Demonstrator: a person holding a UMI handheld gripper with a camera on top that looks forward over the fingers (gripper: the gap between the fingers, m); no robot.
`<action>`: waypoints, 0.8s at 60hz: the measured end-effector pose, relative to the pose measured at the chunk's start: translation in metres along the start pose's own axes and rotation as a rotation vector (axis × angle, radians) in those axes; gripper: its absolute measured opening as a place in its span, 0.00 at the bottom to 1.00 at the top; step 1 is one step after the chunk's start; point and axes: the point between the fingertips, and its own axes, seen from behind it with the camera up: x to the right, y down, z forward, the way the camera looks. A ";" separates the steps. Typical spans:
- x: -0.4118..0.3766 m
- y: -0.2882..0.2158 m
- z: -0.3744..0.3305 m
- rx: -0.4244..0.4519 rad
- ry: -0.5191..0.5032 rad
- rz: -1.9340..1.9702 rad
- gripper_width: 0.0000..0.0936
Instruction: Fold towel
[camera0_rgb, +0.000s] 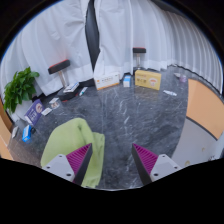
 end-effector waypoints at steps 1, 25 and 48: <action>0.007 -0.002 -0.003 0.004 0.010 -0.003 0.87; -0.025 -0.047 -0.166 0.135 0.040 -0.180 0.91; -0.104 0.023 -0.351 0.190 0.074 -0.192 0.91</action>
